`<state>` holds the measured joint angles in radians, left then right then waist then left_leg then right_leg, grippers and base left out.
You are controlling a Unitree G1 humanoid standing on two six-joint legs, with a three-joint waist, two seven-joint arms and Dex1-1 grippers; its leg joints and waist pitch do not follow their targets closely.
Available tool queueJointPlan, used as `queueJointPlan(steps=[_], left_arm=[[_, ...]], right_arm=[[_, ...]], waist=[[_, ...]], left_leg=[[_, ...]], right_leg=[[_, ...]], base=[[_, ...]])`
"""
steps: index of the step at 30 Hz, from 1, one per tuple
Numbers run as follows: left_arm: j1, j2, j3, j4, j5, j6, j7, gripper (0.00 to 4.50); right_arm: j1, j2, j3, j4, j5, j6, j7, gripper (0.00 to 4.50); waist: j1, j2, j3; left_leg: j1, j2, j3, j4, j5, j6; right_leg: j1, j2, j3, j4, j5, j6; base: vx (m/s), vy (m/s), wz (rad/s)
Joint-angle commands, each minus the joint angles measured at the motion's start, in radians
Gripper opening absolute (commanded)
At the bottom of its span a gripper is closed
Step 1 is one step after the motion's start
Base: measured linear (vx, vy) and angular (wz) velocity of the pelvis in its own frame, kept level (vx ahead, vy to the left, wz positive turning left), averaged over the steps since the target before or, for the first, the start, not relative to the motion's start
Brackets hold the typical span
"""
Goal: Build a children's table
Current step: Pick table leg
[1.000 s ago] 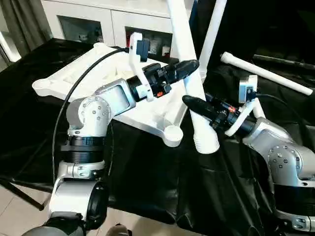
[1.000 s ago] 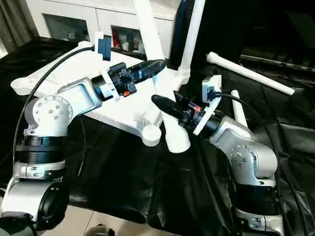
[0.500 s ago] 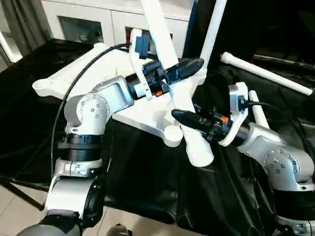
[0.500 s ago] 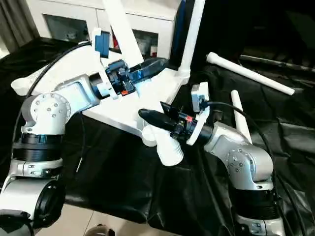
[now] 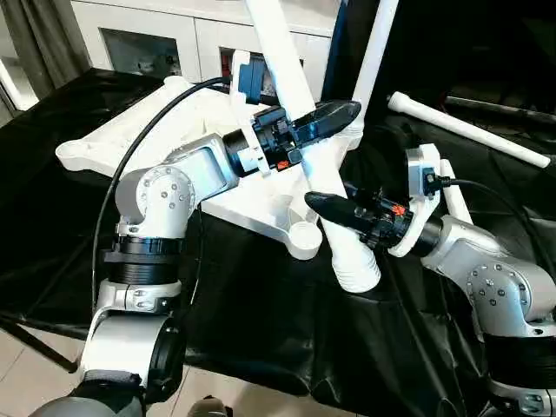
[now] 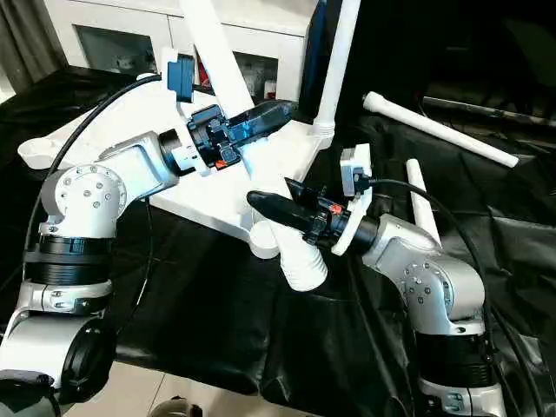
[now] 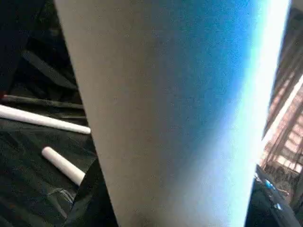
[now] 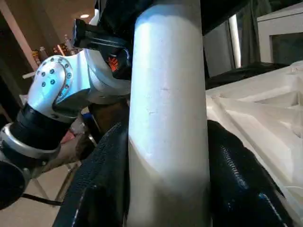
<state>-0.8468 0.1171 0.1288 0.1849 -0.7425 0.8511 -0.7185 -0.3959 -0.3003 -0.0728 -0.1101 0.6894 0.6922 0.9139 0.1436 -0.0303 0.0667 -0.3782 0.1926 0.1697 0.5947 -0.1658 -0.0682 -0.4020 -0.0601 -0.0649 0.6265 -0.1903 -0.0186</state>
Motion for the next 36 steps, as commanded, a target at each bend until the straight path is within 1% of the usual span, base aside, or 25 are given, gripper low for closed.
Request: queueJointPlan(steps=[1, 3, 4, 5, 7, 8, 9, 10, 11, 12, 13, 14, 15, 18, 19, 20, 21, 22, 23, 25, 28, 29, 31, 33, 36], left_arm=[[-0.018, 0.004, 0.034, 0.029, 0.034, -0.033, 0.061, 1.75], [-0.02, 0.004, 0.038, 0.034, 0.036, -0.035, 0.074, 1.73], [-0.024, 0.009, 0.036, 0.039, 0.049, -0.043, 0.088, 1.73], [-0.027, 0.012, 0.033, 0.043, 0.057, -0.05, 0.099, 1.73], [-0.032, 0.029, -0.002, 0.045, 0.111, -0.078, 0.117, 1.72], [-0.039, 0.037, -0.021, 0.049, 0.148, -0.094, 0.141, 1.72], [-0.045, 0.047, -0.044, 0.053, 0.188, -0.11, 0.165, 1.72], [-0.053, 0.054, -0.065, 0.059, 0.229, -0.128, 0.192, 1.72], [-0.058, 0.058, -0.079, 0.063, 0.253, -0.139, 0.207, 1.72], [-0.058, 0.058, -0.079, 0.063, 0.253, -0.139, 0.207, 1.71], [-0.073, 0.054, -0.099, 0.062, 0.283, -0.149, 0.239, 1.68], [-0.077, 0.05, -0.101, 0.061, 0.285, -0.149, 0.247, 1.68], [-0.079, 0.048, -0.101, 0.06, 0.286, -0.149, 0.252, 1.67], [-0.079, 0.051, -0.116, 0.048, 0.285, -0.148, 0.238, 1.66], [-0.079, 0.051, -0.122, 0.045, 0.288, -0.149, 0.238, 1.66], [-0.08, 0.049, -0.126, 0.045, 0.295, -0.155, 0.24, 1.66], [-0.082, 0.047, -0.126, 0.046, 0.3, -0.159, 0.243, 1.66], [-0.084, 0.044, -0.126, 0.046, 0.301, -0.16, 0.245, 1.66], [-0.086, 0.041, -0.125, 0.047, 0.305, -0.164, 0.246, 1.66], [-0.089, 0.032, -0.114, 0.046, 0.302, -0.16, 0.248, 1.66], [-0.092, 0.025, -0.101, 0.041, 0.286, -0.15, 0.249, 1.66], [-0.092, 0.025, -0.101, 0.04, 0.285, -0.149, 0.249, 1.66], [-0.091, 0.028, -0.099, 0.03, 0.274, -0.14, 0.243, 1.65], [-0.088, 0.031, -0.1, 0.026, 0.273, -0.137, 0.236, 1.65], [-0.087, 0.03, -0.095, 0.03, 0.279, -0.138, 0.23, 1.65]], right_arm=[[-0.018, 0.005, 0.009, -0.021, 0.006, -0.03, 0.009, 1.82], [-0.018, 0.005, 0.013, -0.019, -0.004, -0.04, 0.004, 1.82], [-0.022, 0.011, 0.008, -0.011, -0.008, -0.041, -0.013, 2.17], [-0.025, 0.016, 0.005, -0.005, -0.009, -0.041, -0.026, 2.17], [-0.043, 0.033, 0.0, 0.02, -0.038, -0.067, -0.073, 2.54], [-0.053, 0.033, 0.015, 0.03, -0.079, -0.091, -0.098, 2.54], [-0.064, 0.03, 0.041, 0.042, -0.135, -0.119, -0.127, 2.74], [-0.074, 0.031, 0.067, 0.054, -0.184, -0.143, -0.154, 2.74], [-0.08, 0.032, 0.083, 0.062, -0.214, -0.157, -0.171, 2.92], [-0.08, 0.032, 0.083, 0.062, -0.214, -0.157, -0.171, 2.92], [-0.101, 0.057, 0.117, 0.086, -0.261, -0.155, -0.224, 2.95], [-0.105, 0.064, 0.125, 0.091, -0.269, -0.153, -0.233, 2.95], [-0.107, 0.068, 0.13, 0.092, -0.273, -0.152, -0.238, 2.95], [-0.118, 0.068, 0.166, 0.112, -0.31, -0.141, -0.263, 2.95], [-0.123, 0.065, 0.19, 0.126, -0.338, -0.151, -0.269, 2.95], [-0.129, 0.066, 0.21, 0.142, -0.363, -0.167, -0.275, 2.95], [-0.139, 0.072, 0.221, 0.167, -0.383, -0.177, -0.291, 2.95], [-0.15, 0.078, 0.228, 0.19, -0.399, -0.184, -0.306, 2.95], [-0.157, 0.083, 0.229, 0.208, -0.41, -0.187, -0.319, 2.95], [-0.17, 0.093, 0.228, 0.237, -0.431, -0.192, -0.341, 2.95], [-0.179, 0.097, 0.228, 0.254, -0.438, -0.198, -0.35, 2.95], [-0.179, 0.098, 0.228, 0.255, -0.438, -0.198, -0.35, 2.95], [-0.188, 0.109, 0.22, 0.268, -0.43, -0.207, -0.351, 2.67], [-0.193, 0.118, 0.212, 0.268, -0.415, -0.211, -0.34, 2.61], [-0.196, 0.122, 0.209, 0.273, -0.416, -0.22, -0.331, 2.23]], waist=[[0.001, -0.002, -0.078], [0.001, -0.003, -0.079], [0.0, -0.005, -0.079], [0.001, -0.004, -0.079], [-0.001, -0.004, -0.079], [-0.001, -0.002, -0.078], [-0.004, -0.002, -0.079], [-0.005, -0.004, -0.078], [-0.007, -0.002, -0.078], [-0.008, -0.002, -0.078], [-0.011, -0.005, -0.078], [-0.011, -0.002, -0.08], [-0.01, -0.002, -0.08], [-0.004, -0.001, -0.083], [-0.005, -0.005, -0.082], [-0.005, -0.001, -0.082], [-0.005, -0.002, -0.082], [-0.007, -0.006, -0.081], [-0.008, -0.008, -0.079], [-0.008, -0.007, -0.078], [-0.007, -0.009, -0.079], [-0.007, -0.007, -0.08], [-0.006, -0.01, -0.08], [-0.007, -0.007, -0.081], [-0.007, -0.006, -0.08]], left_leg=[[0.009, 0.029, -0.007, -0.059, -0.125, 0.006], [0.01, 0.029, -0.007, -0.059, -0.125, 0.004], [0.009, 0.029, -0.007, -0.059, -0.121, 0.005], [0.01, 0.029, -0.007, -0.059, -0.119, 0.005], [0.01, 0.029, -0.007, -0.059, -0.121, 0.003], [0.01, 0.032, -0.009, -0.061, -0.126, -0.004], [0.012, 0.031, -0.009, -0.061, -0.129, -0.009], [0.01, 0.031, -0.01, -0.062, -0.125, -0.016], [0.011, 0.03, -0.01, -0.062, -0.127, -0.022], [0.011, 0.03, -0.011, -0.063, -0.127, -0.022], [0.012, 0.03, -0.01, -0.063, -0.12, -0.022], [0.014, 0.03, -0.009, -0.061, -0.116, -0.025], [0.014, 0.03, -0.009, -0.061, -0.114, -0.023], [0.013, 0.032, -0.008, -0.058, -0.081, -0.012], [0.011, 0.031, -0.007, -0.058, -0.08, -0.011], [0.011, 0.031, -0.007, -0.058, -0.083, -0.012], [0.012, 0.031, -0.007, -0.058, -0.087, -0.014], [0.01, 0.029, -0.006, -0.059, -0.093, -0.016], [0.01, 0.029, -0.005, -0.059, -0.104, -0.018], [0.01, 0.029, -0.006, -0.06, -0.113, -0.02], [0.01, 0.03, -0.006, -0.059, -0.112, -0.019], [0.01, 0.03, -0.006, -0.059, -0.106, -0.016], [0.009, 0.03, -0.006, -0.058, -0.1, -0.011], [0.01, 0.03, -0.006, -0.057, -0.096, -0.007], [0.009, 0.03, -0.006, -0.057, -0.094, -0.005]], right_leg=[[0.06, -0.077, 0.046, -0.08, -0.178, -0.152], [0.061, -0.077, 0.046, -0.079, -0.178, -0.148], [0.061, -0.076, 0.046, -0.079, -0.172, -0.148], [0.061, -0.077, 0.046, -0.078, -0.169, -0.149], [0.059, -0.077, 0.046, -0.079, -0.175, -0.147], [0.057, -0.079, 0.046, -0.081, -0.188, -0.139], [0.057, -0.077, 0.046, -0.08, -0.191, -0.134], [0.058, -0.075, 0.047, -0.08, -0.192, -0.117], [0.059, -0.075, 0.047, -0.079, -0.191, -0.102], [0.059, -0.075, 0.047, -0.079, -0.19, -0.096], [0.057, -0.075, 0.048, -0.077, -0.184, -0.097], [0.056, -0.077, 0.048, -0.075, -0.172, -0.11], [0.056, -0.077, 0.048, -0.074, -0.163, -0.119], [0.056, -0.075, 0.049, -0.061, -0.064, -0.161], [0.057, -0.075, 0.049, -0.062, -0.058, -0.164], [0.058, -0.076, 0.048, -0.061, -0.057, -0.168], [0.057, -0.077, 0.048, -0.062, -0.063, -0.168], [0.059, -0.078, 0.049, -0.064, -0.077, -0.17], [0.058, -0.08, 0.049, -0.067, -0.101, -0.167], [0.059, -0.081, 0.05, -0.07, -0.131, -0.159], [0.059, -0.08, 0.05, -0.068, -0.125, -0.149], [0.059, -0.079, 0.05, -0.066, -0.111, -0.152], [0.06, -0.079, 0.05, -0.064, -0.096, -0.155], [0.059, -0.079, 0.05, -0.062, -0.083, -0.165], [0.059, -0.078, 0.05, -0.062, -0.074, -0.167]], base=[[0.0, 0.0, 0.0], [0.0, 0.0, 0.0], [0.0, 0.0, 0.0], [0.0, 0.0, 0.0], [0.0, 0.0, 0.0], [0.0, 0.0, 0.0], [0.0, 0.0, 0.0], [0.0, 0.0, 0.0], [0.0, 0.0, 0.0], [0.0, 0.0, 0.0], [0.0, 0.0, 0.0], [0.0, 0.0, 0.0], [0.0, 0.0, 0.0], [0.0, 0.0, 0.0], [0.0, 0.0, 0.0], [0.0, 0.0, 0.0], [0.0, 0.0, 0.0], [0.0, 0.0, 0.0], [0.0, 0.0, 0.0], [0.0, 0.0, 0.0], [0.0, 0.0, 0.0], [0.0, 0.0, 0.0], [0.0, 0.0, 0.0], [0.0, 0.0, 0.0], [0.0, 0.0, 0.0]])
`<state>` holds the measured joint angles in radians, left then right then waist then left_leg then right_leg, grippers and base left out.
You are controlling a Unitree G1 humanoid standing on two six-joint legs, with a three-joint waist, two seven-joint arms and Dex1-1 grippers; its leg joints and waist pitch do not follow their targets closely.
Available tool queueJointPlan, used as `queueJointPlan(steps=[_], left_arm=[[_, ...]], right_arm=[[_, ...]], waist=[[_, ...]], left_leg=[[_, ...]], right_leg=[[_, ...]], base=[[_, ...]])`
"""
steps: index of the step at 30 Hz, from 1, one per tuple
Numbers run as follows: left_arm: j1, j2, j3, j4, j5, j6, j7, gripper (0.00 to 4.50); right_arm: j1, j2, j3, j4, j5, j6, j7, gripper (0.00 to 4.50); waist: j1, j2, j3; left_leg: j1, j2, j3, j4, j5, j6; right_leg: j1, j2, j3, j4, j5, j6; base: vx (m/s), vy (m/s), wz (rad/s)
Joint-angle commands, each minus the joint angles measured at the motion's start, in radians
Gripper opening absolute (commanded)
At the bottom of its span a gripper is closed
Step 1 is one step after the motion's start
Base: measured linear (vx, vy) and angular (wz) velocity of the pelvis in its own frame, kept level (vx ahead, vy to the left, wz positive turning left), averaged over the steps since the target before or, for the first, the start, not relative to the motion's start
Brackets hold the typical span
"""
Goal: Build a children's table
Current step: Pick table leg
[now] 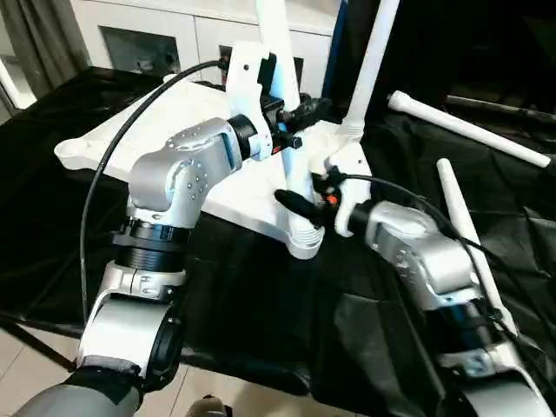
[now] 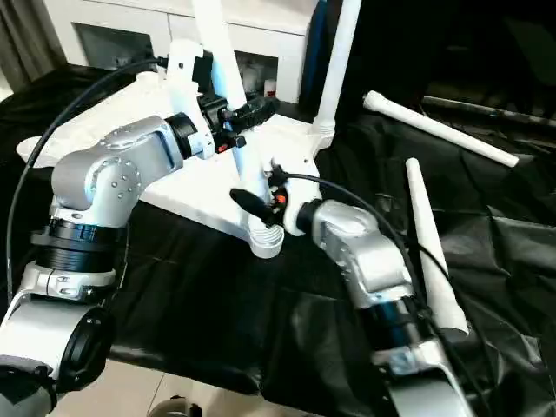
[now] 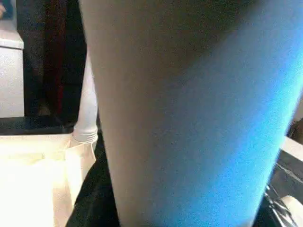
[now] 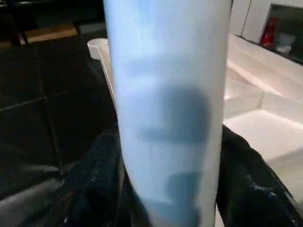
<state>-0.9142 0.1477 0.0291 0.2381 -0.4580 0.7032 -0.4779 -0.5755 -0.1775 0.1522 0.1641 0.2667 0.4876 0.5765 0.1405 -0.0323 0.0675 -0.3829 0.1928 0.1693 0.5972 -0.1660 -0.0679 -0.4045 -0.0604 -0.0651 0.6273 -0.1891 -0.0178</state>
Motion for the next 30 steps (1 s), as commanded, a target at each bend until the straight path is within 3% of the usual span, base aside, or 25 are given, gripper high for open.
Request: queueJointPlan(steps=[1, 7, 9, 13, 17, 19, 22, 27, 30], left_arm=[[-0.021, 0.0, 0.007, -0.02, -0.005, 0.009, -0.013, 1.65], [-0.025, 0.004, 0.006, -0.011, -0.008, 0.004, -0.02, 1.65], [-0.025, 0.007, 0.003, -0.013, -0.013, 0.013, -0.027, 2.21], [-0.014, 0.007, 0.01, -0.033, -0.052, 0.062, -0.058, 2.44], [0.018, 0.016, 0.022, -0.048, -0.102, 0.059, -0.141, 2.74], [0.037, 0.03, 0.032, -0.056, -0.15, 0.076, -0.214, 2.77], [0.041, 0.042, 0.039, -0.055, -0.177, 0.095, -0.259, 2.77], [0.016, 0.056, 0.049, -0.011, -0.172, 0.089, -0.271, 2.77], [0.01, 0.052, 0.058, -0.002, -0.183, 0.089, -0.268, 2.43]], right_arm=[[-0.016, 0.001, -0.018, -0.001, 0.009, -0.018, 0.01, 2.18], [-0.016, 0.002, -0.027, 0.003, 0.017, -0.029, 0.019, 1.9], [-0.015, 0.002, -0.03, 0.002, 0.019, -0.03, 0.021, 1.89], [-0.012, -0.004, -0.046, -0.006, 0.035, -0.031, 0.035, 1.87], [0.003, -0.024, -0.102, -0.055, 0.148, 0.001, 0.137, 1.86], [0.012, -0.038, -0.133, -0.084, 0.23, 0.04, 0.211, 1.86], [0.02, -0.064, -0.142, -0.102, 0.272, 0.067, 0.272, 1.86], [0.031, -0.116, -0.137, -0.129, 0.304, 0.108, 0.343, 1.86], [0.032, -0.123, -0.137, -0.133, 0.309, 0.114, 0.346, 1.86]], waist=[[-0.004, -0.004, -0.08], [-0.005, -0.002, -0.081], [-0.005, -0.001, -0.081], [-0.004, -0.001, -0.082], [-0.002, -0.004, -0.08], [-0.002, -0.002, -0.081], [-0.001, 0.0, -0.081], [-0.001, 0.002, -0.079], [-0.001, 0.002, -0.081]], left_leg=[[0.015, 0.03, -0.005, -0.06, -0.101, -0.007], [0.015, 0.03, -0.006, -0.061, -0.106, -0.012], [0.015, 0.03, -0.006, -0.06, -0.106, -0.012], [0.016, 0.03, -0.005, -0.059, -0.108, -0.009], [0.015, 0.029, -0.004, -0.059, -0.117, 0.008], [0.015, 0.029, -0.004, -0.059, -0.115, 0.014], [0.015, 0.03, -0.005, -0.059, -0.116, 0.015], [0.016, 0.031, -0.006, -0.06, -0.142, 0.0], [0.016, 0.031, -0.007, -0.06, -0.135, -0.006]], right_leg=[[0.061, -0.078, 0.05, -0.065, -0.086, -0.166], [0.062, -0.078, 0.05, -0.064, -0.083, -0.166], [0.062, -0.078, 0.05, -0.064, -0.082, -0.166], [0.061, -0.078, 0.05, -0.063, -0.081, -0.177], [0.064, -0.078, 0.05, -0.065, -0.086, -0.182], [0.065, -0.077, 0.05, -0.065, -0.085, -0.184], [0.063, -0.076, 0.048, -0.064, -0.091, -0.19], [0.062, -0.077, 0.048, -0.072, -0.149, -0.174], [0.062, -0.078, 0.047, -0.071, -0.147, -0.174]], base=[[0.0, 0.0, 0.0], [0.0, 0.0, 0.0], [0.0, 0.0, 0.0], [0.0, 0.0, 0.0], [0.0, 0.0, 0.0], [0.0, 0.0, 0.0], [0.0, 0.0, 0.0], [0.0, 0.0, 0.0], [0.0, 0.0, 0.0]])
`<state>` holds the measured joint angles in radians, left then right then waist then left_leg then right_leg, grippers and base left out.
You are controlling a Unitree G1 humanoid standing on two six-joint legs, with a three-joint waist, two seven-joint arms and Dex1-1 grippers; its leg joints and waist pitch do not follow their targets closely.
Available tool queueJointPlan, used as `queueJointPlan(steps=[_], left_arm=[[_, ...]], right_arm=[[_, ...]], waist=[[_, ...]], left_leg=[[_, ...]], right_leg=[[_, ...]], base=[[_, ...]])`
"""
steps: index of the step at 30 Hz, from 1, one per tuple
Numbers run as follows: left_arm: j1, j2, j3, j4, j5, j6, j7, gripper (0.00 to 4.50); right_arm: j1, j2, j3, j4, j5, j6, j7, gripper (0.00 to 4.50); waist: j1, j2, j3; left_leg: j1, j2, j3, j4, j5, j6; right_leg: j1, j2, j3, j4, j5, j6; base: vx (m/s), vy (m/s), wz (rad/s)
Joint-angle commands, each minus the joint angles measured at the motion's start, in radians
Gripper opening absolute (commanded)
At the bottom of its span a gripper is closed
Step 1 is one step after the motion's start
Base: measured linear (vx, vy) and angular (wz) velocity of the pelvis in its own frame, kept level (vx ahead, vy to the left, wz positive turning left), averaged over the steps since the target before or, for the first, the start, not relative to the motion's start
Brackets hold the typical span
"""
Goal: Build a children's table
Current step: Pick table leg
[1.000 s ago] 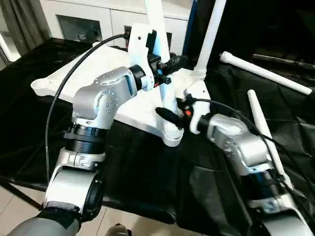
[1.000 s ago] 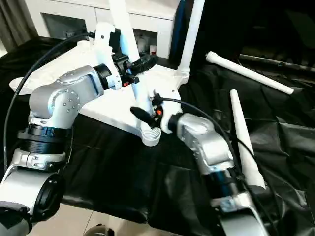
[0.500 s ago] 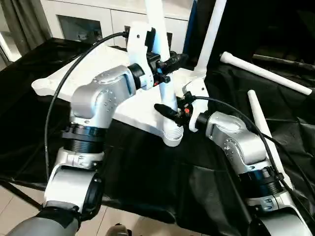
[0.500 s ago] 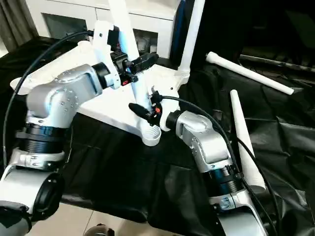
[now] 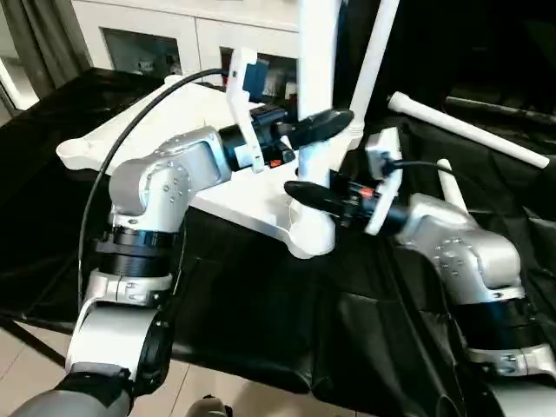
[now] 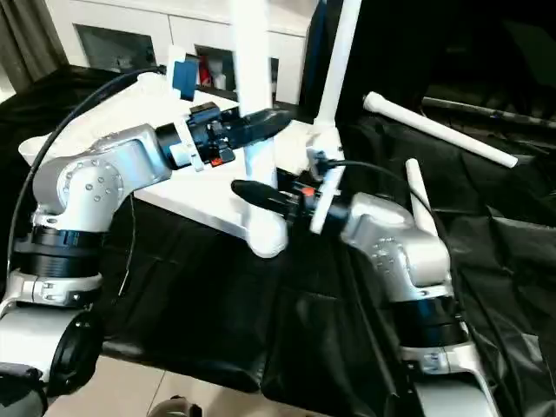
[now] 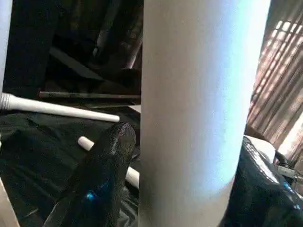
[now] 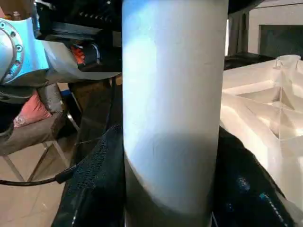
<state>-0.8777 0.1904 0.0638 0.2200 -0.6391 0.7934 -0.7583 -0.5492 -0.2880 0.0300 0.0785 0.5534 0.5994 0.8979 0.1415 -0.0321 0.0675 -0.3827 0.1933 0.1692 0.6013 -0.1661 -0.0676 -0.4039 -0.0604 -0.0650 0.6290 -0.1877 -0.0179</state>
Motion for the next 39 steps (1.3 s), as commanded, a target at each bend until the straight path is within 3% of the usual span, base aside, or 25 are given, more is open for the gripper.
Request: queueJointPlan(steps=[1, 9, 14, 16, 17, 21, 23, 25, 26, 33, 34, 39], left_arm=[[-0.033, 0.002, 0.035, 0.025, -0.011, -0.005, 0.022, 2.43], [-0.034, -0.002, 0.053, 0.035, -0.027, 0.01, 0.027, 1.85], [-0.042, -0.004, 0.062, 0.046, -0.026, 0.007, 0.058, 1.84], [-0.048, -0.003, 0.052, 0.045, -0.005, -0.002, 0.092, 1.84], [-0.048, -0.003, 0.047, 0.042, 0.003, -0.005, 0.1, 1.84], [-0.049, -0.008, -0.013, 0.003, 0.091, -0.026, 0.173, 1.84], [-0.05, -0.018, -0.031, -0.018, 0.108, -0.024, 0.199, 1.84], [-0.053, -0.033, -0.043, -0.04, 0.117, -0.019, 0.233, 1.84], [-0.055, -0.038, -0.051, -0.047, 0.128, -0.023, 0.249, 1.84], [-0.059, -0.056, -0.062, -0.054, 0.153, -0.029, 0.28, 1.84], [-0.058, -0.056, -0.065, -0.054, 0.16, -0.032, 0.282, 1.83], [-0.051, -0.05, -0.067, -0.06, 0.178, -0.037, 0.296, 1.83]], right_arm=[[0.008, -0.016, -0.017, -0.05, 0.027, 0.007, 0.026, 1.86], [0.021, -0.03, -0.017, -0.072, 0.06, 0.031, 0.05, 1.85], [0.024, -0.031, -0.015, -0.076, 0.059, 0.034, 0.054, 1.85], [0.02, -0.029, -0.003, -0.065, 0.024, 0.003, 0.031, 1.85], [0.019, -0.029, 0.003, -0.061, 0.013, -0.006, 0.023, 2.4], [-0.012, 0.02, 0.036, 0.024, -0.125, -0.092, -0.144, 2.75], [-0.021, 0.048, 0.051, 0.047, -0.166, -0.098, -0.212, 2.75], [-0.03, 0.083, 0.072, 0.068, -0.206, -0.096, -0.283, 3.01], [-0.036, 0.102, 0.079, 0.084, -0.216, -0.088, -0.313, 3.05], [-0.076, 0.159, 0.078, 0.16, -0.262, -0.128, -0.39, 3.07], [-0.086, 0.166, 0.074, 0.171, -0.268, -0.137, -0.399, 2.79], [-0.102, 0.172, 0.062, 0.183, -0.263, -0.149, -0.403, 2.52]], waist=[[-0.002, 0.002, -0.081], [0.0, -0.001, -0.081], [0.0, -0.001, -0.081], [0.0, -0.002, -0.082], [0.0, -0.003, -0.082], [-0.005, -0.005, -0.08], [-0.007, -0.009, -0.08], [-0.007, -0.005, -0.08], [-0.007, -0.009, -0.08], [-0.007, -0.009, -0.078], [-0.008, -0.011, -0.078], [-0.008, -0.014, -0.078]], left_leg=[[0.016, 0.031, -0.007, -0.064, -0.133, -0.007], [0.014, 0.029, -0.005, -0.062, -0.125, 0.0], [0.015, 0.03, -0.006, -0.062, -0.126, -0.001], [0.014, 0.03, -0.006, -0.061, -0.12, -0.001], [0.014, 0.03, -0.006, -0.061, -0.115, 0.0], [0.013, 0.03, -0.007, -0.064, -0.12, -0.015], [0.015, 0.029, -0.006, -0.064, -0.126, -0.022], [0.017, 0.032, -0.007, -0.066, -0.122, -0.028], [0.016, 0.032, -0.006, -0.065, -0.117, -0.028], [0.016, 0.03, -0.005, -0.067, -0.125, -0.031], [0.015, 0.031, -0.006, -0.068, -0.129, -0.032], [0.017, 0.032, -0.005, -0.067, -0.116, -0.028]], right_leg=[[0.061, -0.078, 0.047, -0.071, -0.142, -0.176], [0.063, -0.078, 0.047, -0.071, -0.126, -0.185], [0.061, -0.077, 0.047, -0.072, -0.141, -0.178], [0.062, -0.077, 0.046, -0.07, -0.131, -0.18], [0.062, -0.077, 0.046, -0.07, -0.125, -0.179], [0.059, -0.078, 0.046, -0.072, -0.151, -0.16], [0.06, -0.079, 0.047, -0.075, -0.182, -0.149], [0.055, -0.079, 0.047, -0.072, -0.179, -0.156], [0.057, -0.08, 0.048, -0.071, -0.163, -0.161], [0.055, -0.08, 0.049, -0.071, -0.154, -0.147], [0.057, -0.08, 0.05, -0.071, -0.158, -0.142], [0.055, -0.079, 0.05, -0.067, -0.128, -0.138]], base=[[0.0, 0.0, 0.0], [0.0, 0.0, 0.0], [0.0, 0.0, 0.0], [0.0, 0.0, 0.0], [0.0, 0.0, 0.0], [0.0, 0.0, 0.0], [0.0, 0.0, 0.0], [0.0, 0.0, 0.0], [0.0, 0.0, 0.0], [0.0, 0.0, 0.0], [0.0, 0.0, 0.0], [0.0, 0.0, 0.0]])
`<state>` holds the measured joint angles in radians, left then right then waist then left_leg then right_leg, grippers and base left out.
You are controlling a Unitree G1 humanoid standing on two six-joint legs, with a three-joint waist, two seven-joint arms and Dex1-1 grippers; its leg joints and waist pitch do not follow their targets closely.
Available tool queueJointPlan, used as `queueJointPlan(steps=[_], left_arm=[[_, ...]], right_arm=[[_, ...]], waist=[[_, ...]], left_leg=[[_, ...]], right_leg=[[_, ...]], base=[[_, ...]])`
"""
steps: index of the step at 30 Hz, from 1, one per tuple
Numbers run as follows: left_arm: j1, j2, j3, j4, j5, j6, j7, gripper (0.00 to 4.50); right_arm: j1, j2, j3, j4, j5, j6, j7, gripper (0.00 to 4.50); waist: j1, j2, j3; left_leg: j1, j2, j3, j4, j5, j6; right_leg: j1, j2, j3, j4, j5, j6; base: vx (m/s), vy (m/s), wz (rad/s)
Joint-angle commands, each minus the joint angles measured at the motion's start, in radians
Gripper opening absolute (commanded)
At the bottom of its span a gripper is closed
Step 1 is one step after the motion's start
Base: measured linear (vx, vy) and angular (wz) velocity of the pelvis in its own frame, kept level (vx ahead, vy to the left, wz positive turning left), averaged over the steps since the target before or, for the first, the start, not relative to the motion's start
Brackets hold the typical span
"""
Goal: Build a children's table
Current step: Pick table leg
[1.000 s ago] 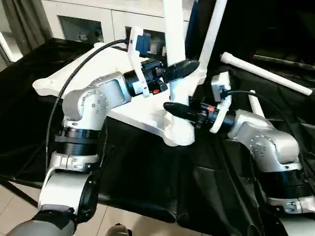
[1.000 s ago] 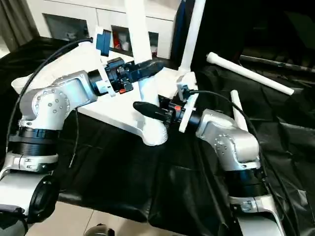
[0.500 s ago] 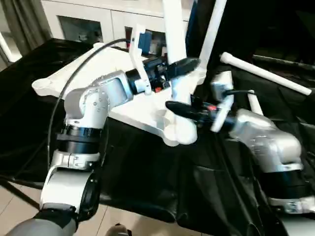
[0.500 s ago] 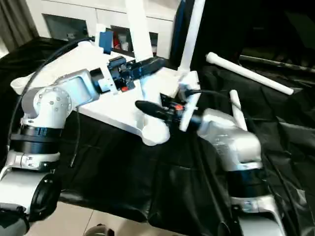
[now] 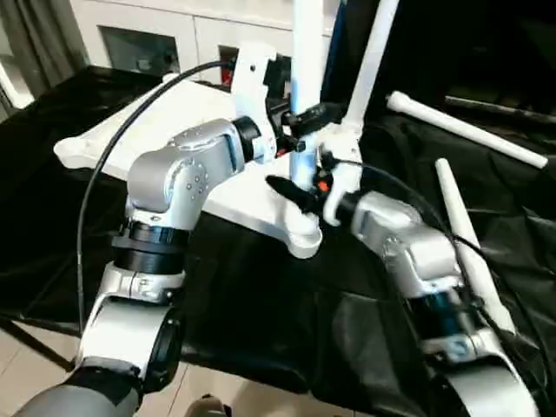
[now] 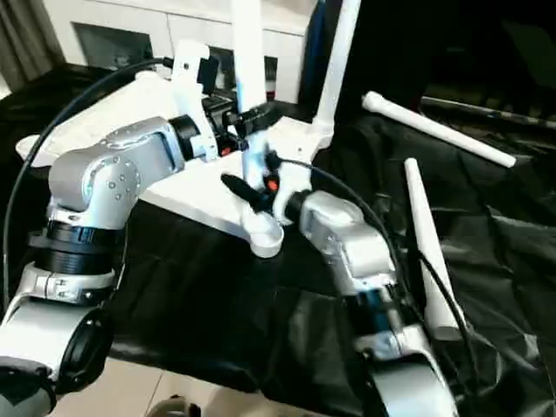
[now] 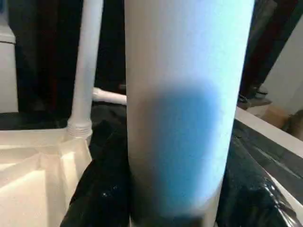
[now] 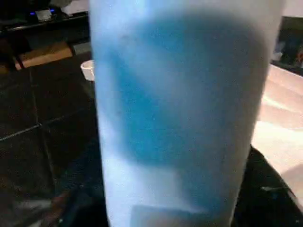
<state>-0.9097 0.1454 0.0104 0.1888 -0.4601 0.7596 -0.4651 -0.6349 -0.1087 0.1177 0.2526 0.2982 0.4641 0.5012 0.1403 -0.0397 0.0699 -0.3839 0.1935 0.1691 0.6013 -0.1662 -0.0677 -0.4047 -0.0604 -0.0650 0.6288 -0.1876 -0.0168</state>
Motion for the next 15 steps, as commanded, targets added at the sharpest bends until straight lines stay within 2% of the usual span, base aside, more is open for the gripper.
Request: queueJointPlan(steps=[1, 3, 6, 9, 10, 12, 13, 15], left_arm=[[-0.018, -0.004, -0.014, -0.03, -0.001, -0.003, 0.003, 1.83], [-0.013, -0.001, -0.01, -0.035, 0.002, -0.003, 0.004, 1.83], [-0.008, 0.002, -0.009, -0.039, 0.005, -0.004, 0.002, 1.83], [-0.001, 0.01, -0.014, -0.044, 0.008, -0.004, -0.014, 1.83], [-0.001, 0.011, -0.013, -0.044, 0.007, -0.002, -0.018, 2.18], [-0.002, 0.006, 0.014, -0.043, -0.043, 0.035, -0.044, 2.53], [0.0, 0.008, 0.027, -0.042, -0.063, 0.044, -0.061, 2.53], [0.002, 0.011, 0.048, -0.021, -0.069, 0.013, -0.074, 2.6]], right_arm=[[-0.016, -0.008, -0.025, 0.01, -0.007, -0.014, -0.004, 2.31], [-0.011, -0.009, -0.024, 0.01, -0.005, -0.017, 0.009, 2.28], [-0.006, -0.009, -0.021, 0.001, 0.001, -0.017, 0.025, 1.96], [0.004, -0.021, -0.012, -0.022, 0.02, -0.007, 0.068, 1.9], [0.005, -0.023, -0.011, -0.025, 0.022, -0.006, 0.074, 1.9], [0.013, -0.029, -0.015, -0.037, 0.041, 0.0, 0.102, 1.89], [0.021, -0.037, -0.018, -0.049, 0.058, 0.003, 0.132, 1.88], [0.036, -0.049, -0.029, -0.082, 0.11, 0.016, 0.199, 1.88]], waist=[[-0.006, -0.006, -0.082], [-0.006, -0.008, -0.081], [-0.007, -0.008, -0.08], [-0.006, -0.008, -0.081], [-0.006, -0.008, -0.08], [-0.004, -0.01, -0.08], [-0.003, -0.012, -0.081], [-0.001, -0.009, -0.081]], left_leg=[[0.017, 0.031, -0.005, -0.067, -0.108, -0.026], [0.016, 0.03, -0.004, -0.066, -0.107, -0.025], [0.017, 0.031, -0.005, -0.067, -0.113, -0.027], [0.017, 0.031, -0.005, -0.067, -0.113, -0.026], [0.017, 0.031, -0.005, -0.067, -0.113, -0.025], [0.017, 0.03, -0.004, -0.066, -0.111, -0.023], [0.016, 0.028, -0.003, -0.065, -0.113, -0.019], [0.016, 0.031, -0.005, -0.065, -0.11, -0.007]], right_leg=[[0.057, -0.079, 0.051, -0.065, -0.113, -0.142], [0.058, -0.079, 0.05, -0.065, -0.107, -0.145], [0.057, -0.079, 0.05, -0.065, -0.115, -0.145], [0.059, -0.079, 0.051, -0.066, -0.117, -0.144], [0.058, -0.079, 0.051, -0.066, -0.116, -0.145], [0.059, -0.08, 0.051, -0.065, -0.118, -0.146], [0.061, -0.079, 0.05, -0.065, -0.117, -0.15], [0.06, -0.08, 0.05, -0.065, -0.106, -0.158]], base=[[0.0, 0.0, 0.0], [0.0, 0.0, 0.0], [0.0, 0.0, 0.0], [0.0, 0.0, 0.0], [0.0, 0.0, 0.0], [0.0, 0.0, 0.0], [0.0, 0.0, 0.0], [0.0, 0.0, 0.0]])
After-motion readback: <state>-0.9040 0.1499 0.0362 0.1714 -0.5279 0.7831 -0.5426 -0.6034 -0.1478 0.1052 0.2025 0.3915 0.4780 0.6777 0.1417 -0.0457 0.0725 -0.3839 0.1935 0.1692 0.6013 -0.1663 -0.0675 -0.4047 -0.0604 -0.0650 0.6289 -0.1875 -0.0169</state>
